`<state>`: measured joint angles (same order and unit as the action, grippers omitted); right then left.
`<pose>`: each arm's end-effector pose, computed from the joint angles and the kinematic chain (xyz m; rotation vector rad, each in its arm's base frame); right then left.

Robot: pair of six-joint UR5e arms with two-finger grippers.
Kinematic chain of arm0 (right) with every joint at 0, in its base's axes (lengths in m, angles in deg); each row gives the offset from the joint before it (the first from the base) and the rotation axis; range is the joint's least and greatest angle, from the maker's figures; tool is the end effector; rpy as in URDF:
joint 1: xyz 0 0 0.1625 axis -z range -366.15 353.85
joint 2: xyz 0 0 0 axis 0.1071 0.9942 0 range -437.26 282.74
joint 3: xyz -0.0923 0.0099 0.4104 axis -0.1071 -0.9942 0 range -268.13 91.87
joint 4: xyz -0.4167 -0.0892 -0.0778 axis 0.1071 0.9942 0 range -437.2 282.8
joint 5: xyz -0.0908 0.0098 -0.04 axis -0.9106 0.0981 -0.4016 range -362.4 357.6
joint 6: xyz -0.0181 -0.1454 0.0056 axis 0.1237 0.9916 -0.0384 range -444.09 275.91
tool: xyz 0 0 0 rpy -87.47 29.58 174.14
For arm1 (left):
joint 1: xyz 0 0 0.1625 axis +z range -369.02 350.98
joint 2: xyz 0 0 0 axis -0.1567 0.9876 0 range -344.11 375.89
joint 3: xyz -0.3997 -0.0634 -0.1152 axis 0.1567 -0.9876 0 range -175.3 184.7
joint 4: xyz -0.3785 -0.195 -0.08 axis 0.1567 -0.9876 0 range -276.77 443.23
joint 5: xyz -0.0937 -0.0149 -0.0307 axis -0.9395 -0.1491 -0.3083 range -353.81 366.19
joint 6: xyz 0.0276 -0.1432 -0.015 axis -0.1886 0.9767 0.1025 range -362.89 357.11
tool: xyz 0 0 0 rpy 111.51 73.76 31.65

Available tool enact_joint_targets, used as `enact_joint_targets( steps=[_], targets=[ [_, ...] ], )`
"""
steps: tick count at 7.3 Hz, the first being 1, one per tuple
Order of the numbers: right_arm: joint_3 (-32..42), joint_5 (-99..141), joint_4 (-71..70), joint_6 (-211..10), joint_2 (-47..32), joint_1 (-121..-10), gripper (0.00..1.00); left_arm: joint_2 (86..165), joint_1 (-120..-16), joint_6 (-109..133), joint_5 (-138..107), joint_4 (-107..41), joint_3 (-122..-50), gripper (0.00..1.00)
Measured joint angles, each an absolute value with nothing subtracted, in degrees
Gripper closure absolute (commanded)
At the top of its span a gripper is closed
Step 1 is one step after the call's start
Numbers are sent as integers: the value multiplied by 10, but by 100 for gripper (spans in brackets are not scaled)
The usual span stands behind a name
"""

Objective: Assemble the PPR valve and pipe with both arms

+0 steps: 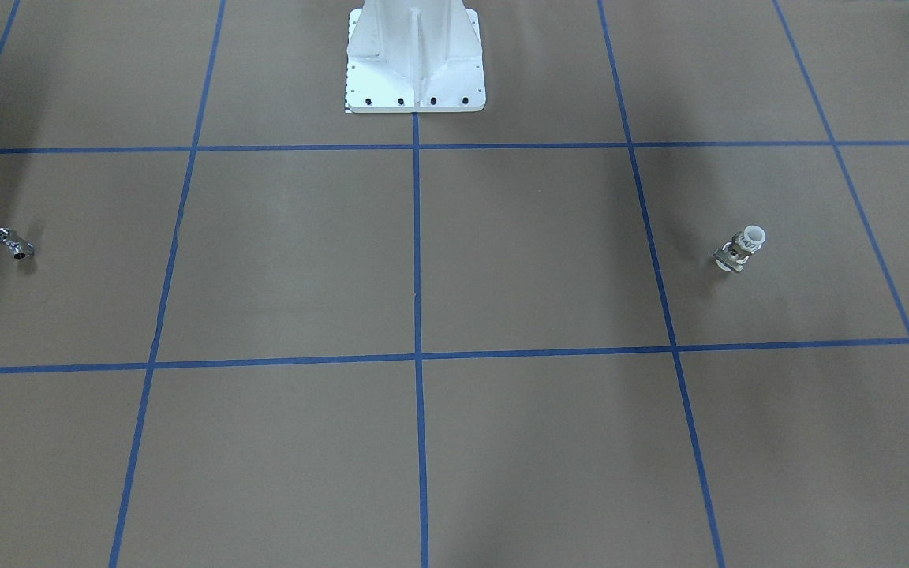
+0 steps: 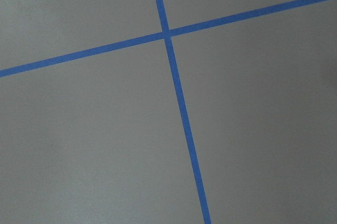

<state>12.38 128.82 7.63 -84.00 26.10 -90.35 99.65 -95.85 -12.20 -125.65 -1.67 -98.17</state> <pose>-0.0057 -0.4201 0.6985 0.0029 -0.7208 -0.1130 -0.0097 -0.4676 0.6397 0.0649 0.7292 0.2176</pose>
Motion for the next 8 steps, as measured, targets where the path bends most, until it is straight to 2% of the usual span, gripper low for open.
enact_joint_targets(
  steps=[5,8],
  targets=[
    [132,1288,72,-840,256,-903,0,999,-957,-119,-1257,-56,-989,0],
    [138,1293,45,-844,245,-903,0,1018,-956,-117,-1254,-185,-988,0]
  ],
)
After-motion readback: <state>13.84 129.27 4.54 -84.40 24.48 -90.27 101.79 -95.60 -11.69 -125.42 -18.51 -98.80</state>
